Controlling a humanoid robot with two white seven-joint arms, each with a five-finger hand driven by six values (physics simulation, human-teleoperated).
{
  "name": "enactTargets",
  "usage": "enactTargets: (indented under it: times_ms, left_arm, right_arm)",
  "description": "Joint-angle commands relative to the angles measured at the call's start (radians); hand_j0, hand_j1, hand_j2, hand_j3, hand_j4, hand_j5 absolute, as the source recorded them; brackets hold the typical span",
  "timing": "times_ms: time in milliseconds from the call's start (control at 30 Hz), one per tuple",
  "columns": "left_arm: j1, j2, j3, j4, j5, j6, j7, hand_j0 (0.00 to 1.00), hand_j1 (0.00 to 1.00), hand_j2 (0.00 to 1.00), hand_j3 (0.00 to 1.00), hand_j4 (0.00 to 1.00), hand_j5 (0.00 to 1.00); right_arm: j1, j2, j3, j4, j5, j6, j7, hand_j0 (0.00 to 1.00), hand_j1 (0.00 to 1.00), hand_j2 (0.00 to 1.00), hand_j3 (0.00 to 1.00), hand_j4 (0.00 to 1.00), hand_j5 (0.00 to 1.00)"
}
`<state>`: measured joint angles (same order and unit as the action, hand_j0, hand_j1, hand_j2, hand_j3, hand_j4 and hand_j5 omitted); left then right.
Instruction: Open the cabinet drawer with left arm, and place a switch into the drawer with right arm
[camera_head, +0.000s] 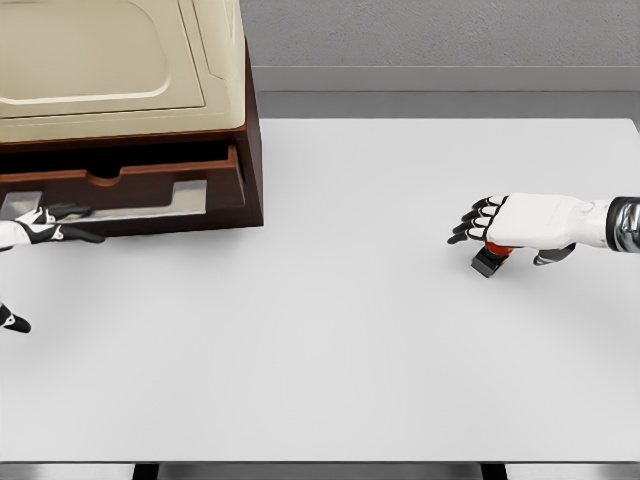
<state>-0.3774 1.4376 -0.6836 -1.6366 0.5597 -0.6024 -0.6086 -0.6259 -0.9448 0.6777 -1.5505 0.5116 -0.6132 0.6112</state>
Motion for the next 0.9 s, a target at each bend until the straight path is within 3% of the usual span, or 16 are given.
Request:
enactTargets:
  times_ms: [0, 500, 700, 867]
  left_arm:
    - [0.0, 0.01, -0.005, -0.003, 0.016, -0.009, -0.002, 1.0, 1.0, 1.0, 1.0, 1.0, 1.0]
    - [0.0, 0.076, -0.074, -0.003, 0.066, -0.009, -0.002, 1.0, 1.0, 1.0, 1.0, 1.0, 1.0]
    - [0.0, 0.095, -0.087, -0.003, 0.068, -0.009, -0.002, 1.0, 1.0, 1.0, 1.0, 1.0, 1.0]
    - [0.0, 0.112, -0.106, -0.002, 0.082, -0.009, -0.002, 1.0, 1.0, 1.0, 1.0, 1.0, 1.0]
  right_arm:
    - [0.0, 0.0, 0.0, 0.0, -0.004, 0.002, 0.0, 1.0, 1.0, 1.0, 1.0, 1.0, 1.0]
    - [0.006, -0.014, 0.006, -0.007, -0.004, 0.002, 0.0, 0.99, 0.99, 0.99, 0.99, 0.99, 0.99]
    - [0.011, -0.012, 0.009, -0.002, -0.004, 0.002, 0.0, 0.86, 0.86, 0.86, 0.86, 0.86, 0.86]
    - [0.011, -0.012, 0.008, -0.002, -0.004, 0.002, 0.0, 0.88, 0.88, 0.88, 0.88, 0.88, 0.88]
